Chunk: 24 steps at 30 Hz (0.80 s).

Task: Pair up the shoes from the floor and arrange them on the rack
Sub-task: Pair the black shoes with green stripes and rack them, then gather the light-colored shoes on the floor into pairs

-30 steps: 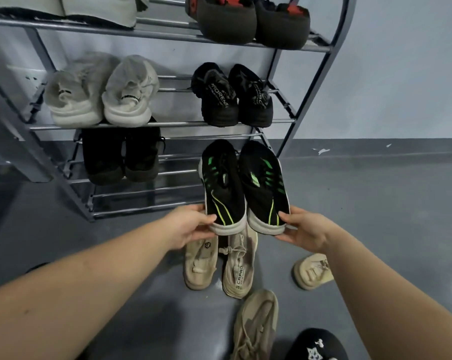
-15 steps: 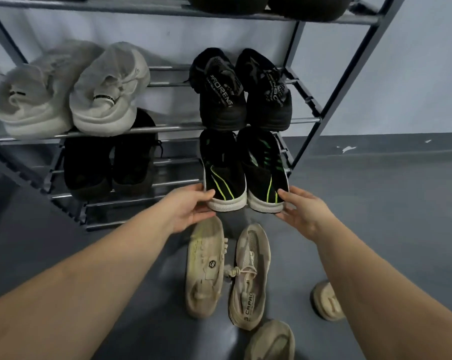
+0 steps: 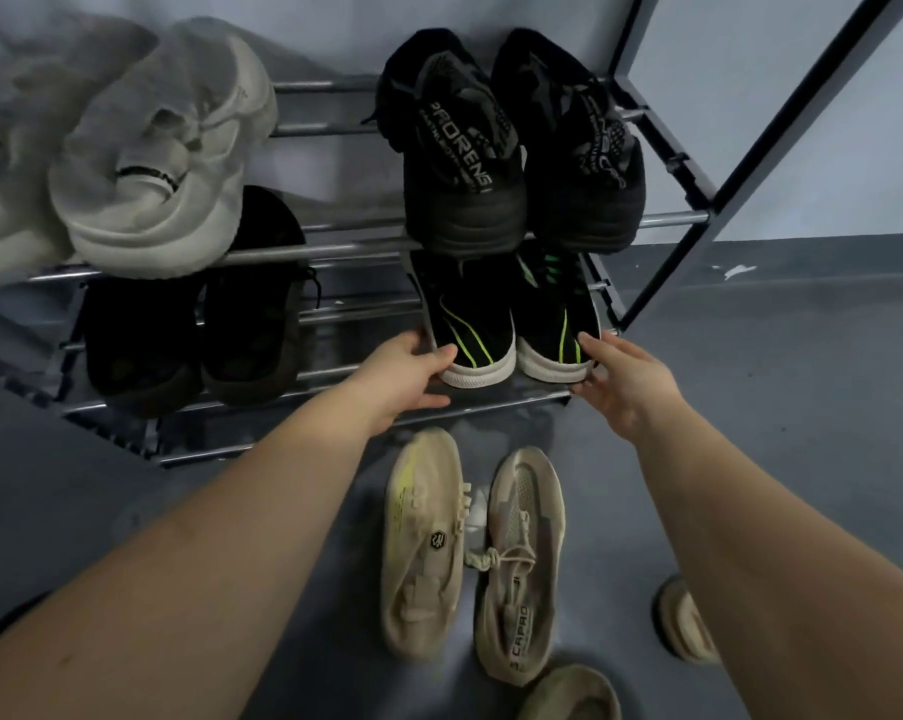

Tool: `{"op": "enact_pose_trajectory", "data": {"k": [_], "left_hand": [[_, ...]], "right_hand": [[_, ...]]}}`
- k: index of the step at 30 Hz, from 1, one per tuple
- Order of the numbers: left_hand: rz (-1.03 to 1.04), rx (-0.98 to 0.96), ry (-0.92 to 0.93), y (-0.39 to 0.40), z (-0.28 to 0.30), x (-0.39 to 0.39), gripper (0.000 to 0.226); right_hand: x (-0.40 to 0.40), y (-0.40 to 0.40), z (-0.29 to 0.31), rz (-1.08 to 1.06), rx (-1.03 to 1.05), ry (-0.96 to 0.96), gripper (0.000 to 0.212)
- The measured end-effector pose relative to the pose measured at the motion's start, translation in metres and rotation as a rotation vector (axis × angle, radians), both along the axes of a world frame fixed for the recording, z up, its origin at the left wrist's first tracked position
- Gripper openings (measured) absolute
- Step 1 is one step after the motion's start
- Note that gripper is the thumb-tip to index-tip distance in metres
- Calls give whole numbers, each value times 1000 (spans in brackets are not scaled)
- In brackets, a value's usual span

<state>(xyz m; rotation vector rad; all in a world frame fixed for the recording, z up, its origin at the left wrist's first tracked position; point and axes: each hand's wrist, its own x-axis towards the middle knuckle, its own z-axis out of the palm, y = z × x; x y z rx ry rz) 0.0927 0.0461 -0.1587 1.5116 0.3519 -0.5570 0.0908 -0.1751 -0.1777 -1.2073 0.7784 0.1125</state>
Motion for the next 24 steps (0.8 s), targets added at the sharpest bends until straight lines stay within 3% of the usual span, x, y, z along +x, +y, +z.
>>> {"op": "enact_pose_trajectory", "data": {"k": [8, 10, 13, 18, 21, 24], "left_hand": [[-40, 108, -48, -1, -12, 0, 34], [-74, 237, -96, 1, -11, -3, 41], [-175, 593, -197, 8, -6, -13, 69], [-353, 982, -565, 22, 3, -61, 69], [-622, 1142, -653, 29, -3, -99, 71], [-914, 1181, -611, 38, -20, -144, 75]], "right_hand": [[-1, 0, -1, 59, -98, -1, 56], [-7, 6, 6, 117, -137, 11, 55], [-24, 13, 15, 287, -481, 72, 66], [-72, 18, 24, 667, -1040, 103, 78], [-108, 26, 21, 915, -1215, 133, 81], [-150, 36, 12, 1091, -1292, 144, 83]]}}
